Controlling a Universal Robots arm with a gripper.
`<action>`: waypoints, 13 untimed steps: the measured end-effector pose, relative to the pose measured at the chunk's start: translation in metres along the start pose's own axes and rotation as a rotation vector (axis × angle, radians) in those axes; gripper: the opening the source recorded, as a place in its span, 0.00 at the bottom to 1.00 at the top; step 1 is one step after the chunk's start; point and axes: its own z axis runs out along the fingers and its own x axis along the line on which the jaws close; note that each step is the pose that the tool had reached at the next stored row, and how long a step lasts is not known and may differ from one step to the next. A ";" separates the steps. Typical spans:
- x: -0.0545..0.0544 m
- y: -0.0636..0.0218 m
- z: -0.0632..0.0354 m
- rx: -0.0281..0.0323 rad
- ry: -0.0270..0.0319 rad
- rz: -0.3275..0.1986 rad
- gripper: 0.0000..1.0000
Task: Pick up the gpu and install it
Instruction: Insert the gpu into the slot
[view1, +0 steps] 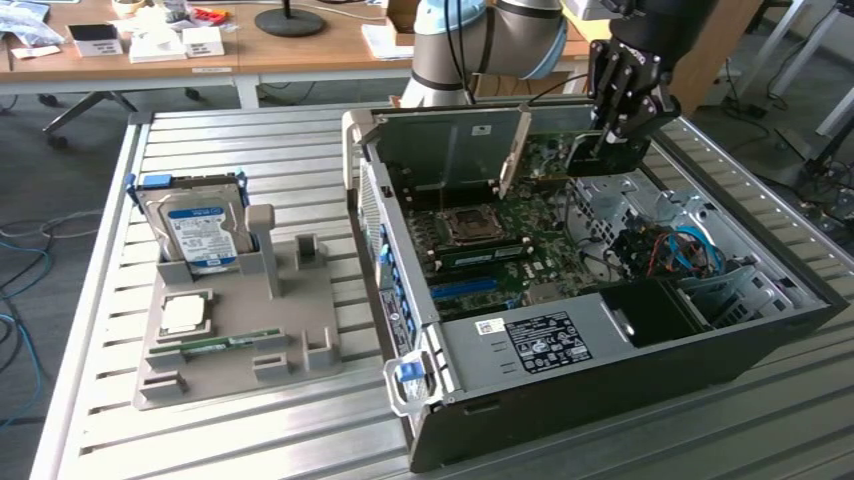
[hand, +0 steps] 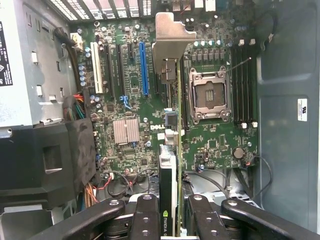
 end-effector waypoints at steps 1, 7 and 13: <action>0.000 0.0001 0.0000 0.0000 -0.0001 0.000 0.27; 0.000 0.0001 0.0000 0.0000 -0.0001 0.000 0.27; 0.000 0.0029 -0.0001 0.0000 0.0000 0.000 0.27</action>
